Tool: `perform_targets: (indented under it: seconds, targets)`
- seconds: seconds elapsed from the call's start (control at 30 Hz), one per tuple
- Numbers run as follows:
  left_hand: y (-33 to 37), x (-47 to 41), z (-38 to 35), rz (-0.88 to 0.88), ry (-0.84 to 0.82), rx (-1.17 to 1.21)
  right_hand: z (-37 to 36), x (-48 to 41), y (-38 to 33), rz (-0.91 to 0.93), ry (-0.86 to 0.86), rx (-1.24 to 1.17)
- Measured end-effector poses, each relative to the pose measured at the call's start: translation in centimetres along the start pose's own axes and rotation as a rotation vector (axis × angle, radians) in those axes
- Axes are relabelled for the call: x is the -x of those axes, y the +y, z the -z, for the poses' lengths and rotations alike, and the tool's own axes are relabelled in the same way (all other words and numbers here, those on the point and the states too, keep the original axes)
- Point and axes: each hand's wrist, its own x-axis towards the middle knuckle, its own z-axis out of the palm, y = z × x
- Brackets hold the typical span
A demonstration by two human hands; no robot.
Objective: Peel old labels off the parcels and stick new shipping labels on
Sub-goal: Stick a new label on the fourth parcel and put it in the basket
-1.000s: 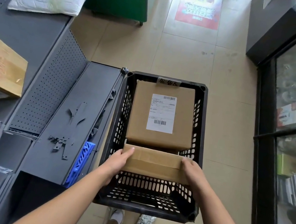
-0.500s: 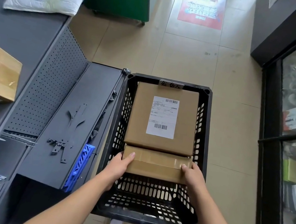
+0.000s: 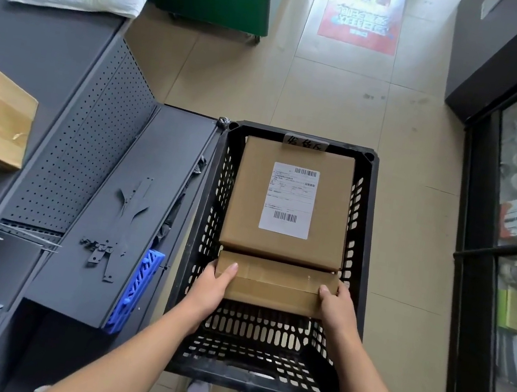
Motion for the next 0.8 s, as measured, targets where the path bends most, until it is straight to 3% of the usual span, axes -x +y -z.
perform_targets:
  seconds: [0.27,0.43,0.8]
  targets:
    - [0.1,0.2,0.2,0.005,0.024,-0.056,0.0,1.0,-0.3,0.049,0.013,0.061]
    - [1.3,1.4,0.5,-0.033,0.097,-0.172,0.7,3.2,-1.4,0.199,0.054,0.220]
    - [6.2,8.7,3.7,-0.332,0.179,-0.329,1.6,11.5,-7.0,0.504,0.035,0.396]
